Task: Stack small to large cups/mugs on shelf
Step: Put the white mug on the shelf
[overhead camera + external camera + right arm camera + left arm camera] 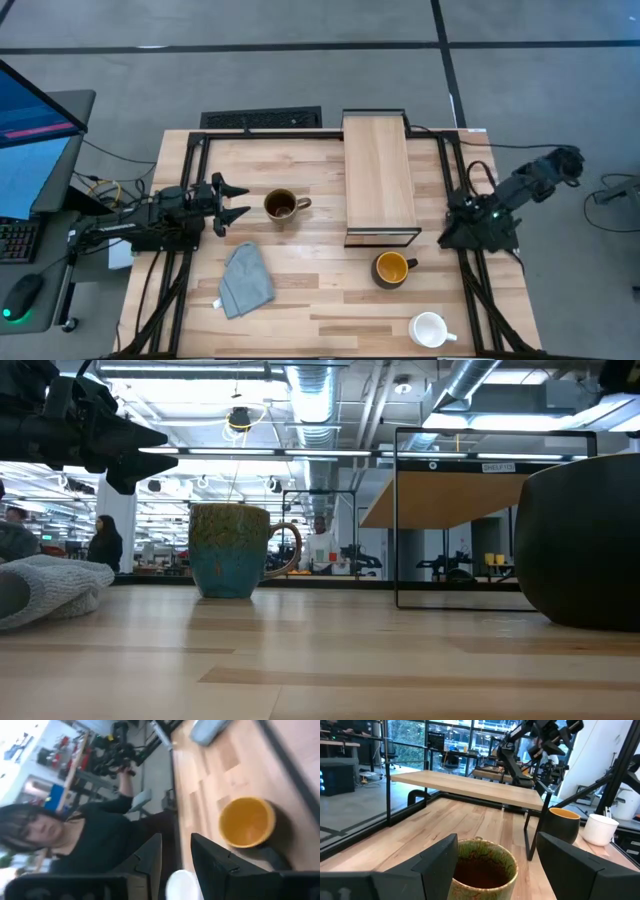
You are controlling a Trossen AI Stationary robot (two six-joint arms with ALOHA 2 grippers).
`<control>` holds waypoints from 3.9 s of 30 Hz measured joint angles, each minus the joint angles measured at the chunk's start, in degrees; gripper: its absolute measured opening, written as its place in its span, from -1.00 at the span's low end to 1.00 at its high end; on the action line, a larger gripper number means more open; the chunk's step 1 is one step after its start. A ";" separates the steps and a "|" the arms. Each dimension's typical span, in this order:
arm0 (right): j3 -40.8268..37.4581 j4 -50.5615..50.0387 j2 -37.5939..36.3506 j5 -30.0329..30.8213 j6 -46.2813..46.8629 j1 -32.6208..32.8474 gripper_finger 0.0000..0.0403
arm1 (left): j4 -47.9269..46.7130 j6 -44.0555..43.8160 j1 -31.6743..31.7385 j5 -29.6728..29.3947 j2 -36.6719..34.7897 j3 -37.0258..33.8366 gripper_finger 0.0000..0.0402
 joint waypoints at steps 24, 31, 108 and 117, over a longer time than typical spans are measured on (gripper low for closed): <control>-0.41 -5.24 8.91 45.42 9.77 43.52 -0.37 | 0.00 -1.21 -0.01 -0.06 0.00 0.01 0.30; -4.28 -3.92 12.93 43.47 30.32 44.21 -0.37 | 0.00 2.39 -0.01 -0.16 0.00 0.00 0.30; 0.77 11.23 44.24 6.29 61.08 39.18 -0.68 | 0.07 -2.82 0.01 -0.55 0.00 0.02 0.30; 0.77 11.33 44.24 6.27 56.16 37.38 -0.24 | 0.07 -3.63 0.01 -0.54 0.00 0.01 0.30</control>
